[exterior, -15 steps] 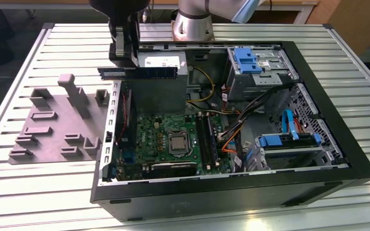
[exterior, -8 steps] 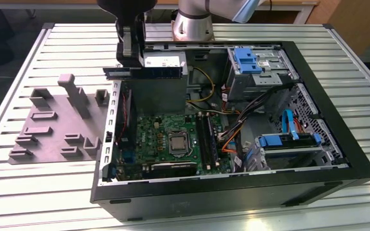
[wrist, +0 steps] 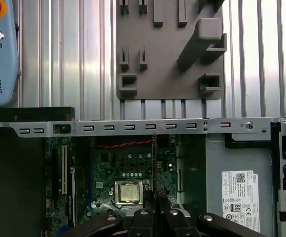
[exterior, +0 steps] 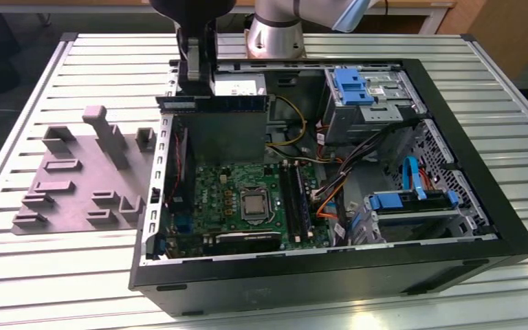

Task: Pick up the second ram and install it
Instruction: 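Pick up the second ram and move it above second insertion slot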

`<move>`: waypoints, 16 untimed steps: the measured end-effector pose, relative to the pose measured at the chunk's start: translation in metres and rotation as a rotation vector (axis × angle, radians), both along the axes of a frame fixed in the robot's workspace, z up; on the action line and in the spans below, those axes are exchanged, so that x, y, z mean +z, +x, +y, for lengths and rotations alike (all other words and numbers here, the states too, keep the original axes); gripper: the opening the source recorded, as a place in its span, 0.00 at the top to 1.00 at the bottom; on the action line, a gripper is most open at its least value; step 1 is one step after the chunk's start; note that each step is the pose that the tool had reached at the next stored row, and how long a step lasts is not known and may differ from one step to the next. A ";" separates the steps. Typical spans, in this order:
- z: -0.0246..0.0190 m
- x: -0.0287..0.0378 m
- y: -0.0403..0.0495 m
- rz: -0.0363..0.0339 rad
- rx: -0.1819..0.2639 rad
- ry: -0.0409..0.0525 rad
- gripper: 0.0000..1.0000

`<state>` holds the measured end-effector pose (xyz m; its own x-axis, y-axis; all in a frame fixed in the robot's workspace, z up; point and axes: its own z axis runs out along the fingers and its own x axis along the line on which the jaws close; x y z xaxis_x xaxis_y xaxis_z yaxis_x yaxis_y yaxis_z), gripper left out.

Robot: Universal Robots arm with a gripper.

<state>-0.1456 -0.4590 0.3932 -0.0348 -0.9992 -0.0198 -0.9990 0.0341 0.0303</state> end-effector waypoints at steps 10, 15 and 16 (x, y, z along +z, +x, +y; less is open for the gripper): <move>0.0000 0.0000 0.0126 0.0000 0.000 0.0000 0.86; 0.0000 0.0000 0.0189 0.0000 0.000 0.0000 0.86; 0.0000 0.0001 0.0201 0.0001 0.000 -0.0001 0.86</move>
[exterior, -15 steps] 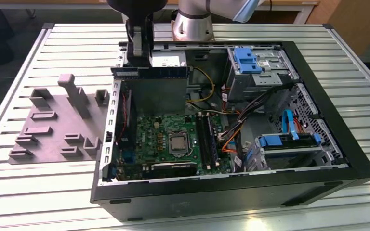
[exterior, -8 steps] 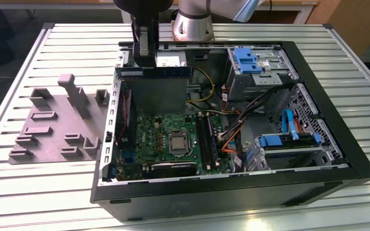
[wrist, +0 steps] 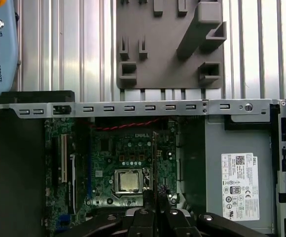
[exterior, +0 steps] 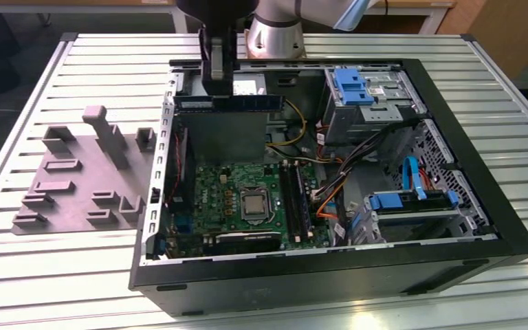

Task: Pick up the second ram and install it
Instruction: 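Pick up the second ram and move it above second insertion slot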

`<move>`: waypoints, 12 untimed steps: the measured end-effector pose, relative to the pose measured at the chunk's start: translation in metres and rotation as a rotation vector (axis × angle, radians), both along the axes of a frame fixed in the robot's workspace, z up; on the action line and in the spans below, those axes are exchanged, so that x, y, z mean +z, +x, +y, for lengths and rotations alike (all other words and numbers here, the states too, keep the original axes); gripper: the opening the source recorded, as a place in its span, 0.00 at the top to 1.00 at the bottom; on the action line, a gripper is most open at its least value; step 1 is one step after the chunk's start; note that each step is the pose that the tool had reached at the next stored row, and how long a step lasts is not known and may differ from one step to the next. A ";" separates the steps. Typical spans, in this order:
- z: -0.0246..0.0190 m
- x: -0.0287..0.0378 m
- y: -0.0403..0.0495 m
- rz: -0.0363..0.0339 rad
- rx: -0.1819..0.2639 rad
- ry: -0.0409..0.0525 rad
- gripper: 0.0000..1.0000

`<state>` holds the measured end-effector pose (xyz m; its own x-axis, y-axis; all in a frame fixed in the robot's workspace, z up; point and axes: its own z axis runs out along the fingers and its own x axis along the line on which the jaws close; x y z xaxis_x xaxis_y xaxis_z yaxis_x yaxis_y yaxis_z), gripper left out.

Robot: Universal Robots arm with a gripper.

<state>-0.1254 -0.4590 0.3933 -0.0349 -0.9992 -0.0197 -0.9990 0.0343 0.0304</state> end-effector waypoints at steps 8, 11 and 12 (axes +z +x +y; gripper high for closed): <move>0.0000 0.0000 0.0102 0.0000 0.000 0.0000 0.86; 0.0000 -0.0001 0.0144 -0.0002 0.000 0.0001 0.86; 0.0000 0.0000 0.0159 -0.0001 0.000 0.0000 0.86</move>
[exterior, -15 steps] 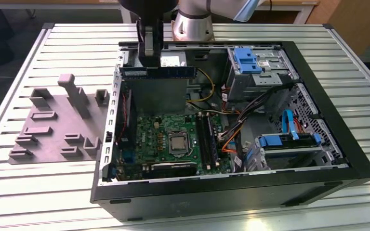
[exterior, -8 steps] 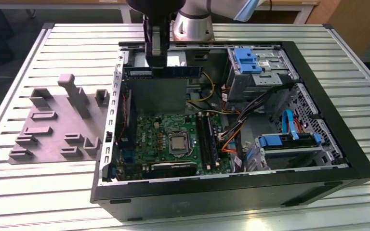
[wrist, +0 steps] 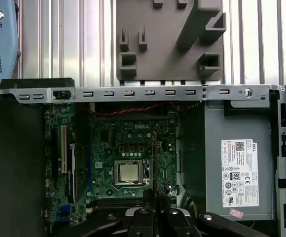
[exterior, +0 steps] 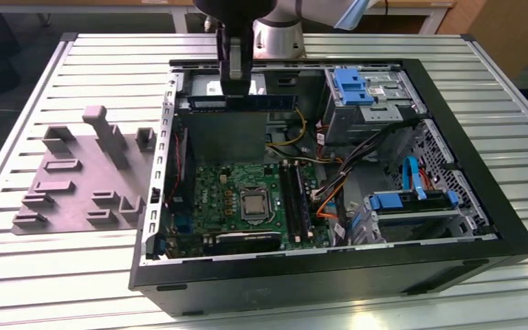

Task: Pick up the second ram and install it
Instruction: 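Pick up the second ram and move it above second insertion slot, then insert the second ram into the second slot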

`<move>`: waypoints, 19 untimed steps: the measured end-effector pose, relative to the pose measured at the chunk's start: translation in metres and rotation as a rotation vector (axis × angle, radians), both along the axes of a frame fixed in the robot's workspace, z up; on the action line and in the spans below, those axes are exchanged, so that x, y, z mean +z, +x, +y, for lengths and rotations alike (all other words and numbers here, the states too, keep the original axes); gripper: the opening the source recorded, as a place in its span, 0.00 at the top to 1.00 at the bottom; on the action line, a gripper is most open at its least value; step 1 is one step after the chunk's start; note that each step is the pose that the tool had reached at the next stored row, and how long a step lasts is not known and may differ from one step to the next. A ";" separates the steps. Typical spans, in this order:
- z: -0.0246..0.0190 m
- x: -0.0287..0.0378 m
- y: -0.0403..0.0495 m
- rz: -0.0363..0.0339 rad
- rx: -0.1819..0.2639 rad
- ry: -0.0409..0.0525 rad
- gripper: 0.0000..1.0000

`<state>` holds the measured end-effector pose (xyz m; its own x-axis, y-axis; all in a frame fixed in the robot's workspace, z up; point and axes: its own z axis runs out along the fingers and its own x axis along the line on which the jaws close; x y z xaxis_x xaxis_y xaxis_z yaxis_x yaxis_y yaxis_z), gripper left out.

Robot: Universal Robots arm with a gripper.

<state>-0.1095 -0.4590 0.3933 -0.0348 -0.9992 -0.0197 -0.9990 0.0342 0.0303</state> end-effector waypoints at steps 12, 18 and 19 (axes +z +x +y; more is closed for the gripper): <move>0.0000 0.0000 0.0160 0.0001 0.000 0.0001 0.86; 0.0000 0.0000 0.0190 0.0001 0.000 0.0001 0.86; 0.0000 0.0000 0.0190 0.0001 0.000 0.0000 0.86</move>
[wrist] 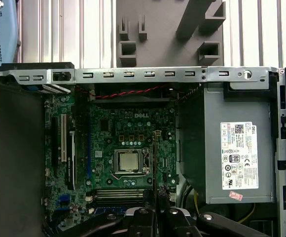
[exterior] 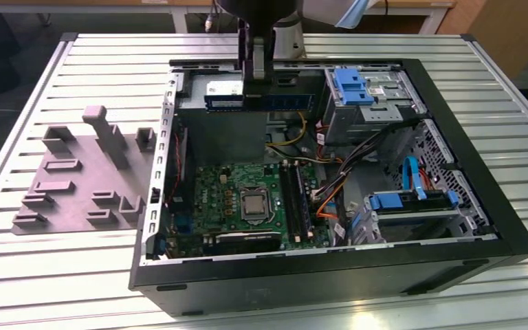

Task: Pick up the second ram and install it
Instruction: 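Insert the second ram into the second slot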

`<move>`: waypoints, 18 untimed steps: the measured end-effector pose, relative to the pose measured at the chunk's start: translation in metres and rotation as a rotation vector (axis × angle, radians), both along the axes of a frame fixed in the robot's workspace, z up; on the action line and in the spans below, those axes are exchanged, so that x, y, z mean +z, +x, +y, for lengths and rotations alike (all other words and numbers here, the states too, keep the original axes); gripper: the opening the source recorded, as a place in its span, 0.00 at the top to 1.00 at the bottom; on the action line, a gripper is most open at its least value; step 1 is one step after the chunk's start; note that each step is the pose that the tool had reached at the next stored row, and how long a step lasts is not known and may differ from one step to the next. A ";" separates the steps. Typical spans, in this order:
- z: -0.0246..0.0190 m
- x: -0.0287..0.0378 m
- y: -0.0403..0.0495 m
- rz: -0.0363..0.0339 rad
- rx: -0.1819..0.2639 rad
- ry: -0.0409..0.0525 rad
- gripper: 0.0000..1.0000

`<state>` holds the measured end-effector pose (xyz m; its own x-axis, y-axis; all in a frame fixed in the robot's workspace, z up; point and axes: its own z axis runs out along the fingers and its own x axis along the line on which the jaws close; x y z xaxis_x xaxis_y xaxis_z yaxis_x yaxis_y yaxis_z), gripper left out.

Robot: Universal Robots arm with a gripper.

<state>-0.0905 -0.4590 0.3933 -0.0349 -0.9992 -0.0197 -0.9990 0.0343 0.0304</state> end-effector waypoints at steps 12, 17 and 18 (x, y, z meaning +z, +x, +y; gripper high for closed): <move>0.0000 -0.0001 0.0000 0.0000 -0.013 0.0000 0.86; 0.0000 -0.0002 0.0000 0.0000 -0.033 0.0000 0.86; 0.0000 -0.0003 -0.0001 0.0001 -0.040 0.0000 0.86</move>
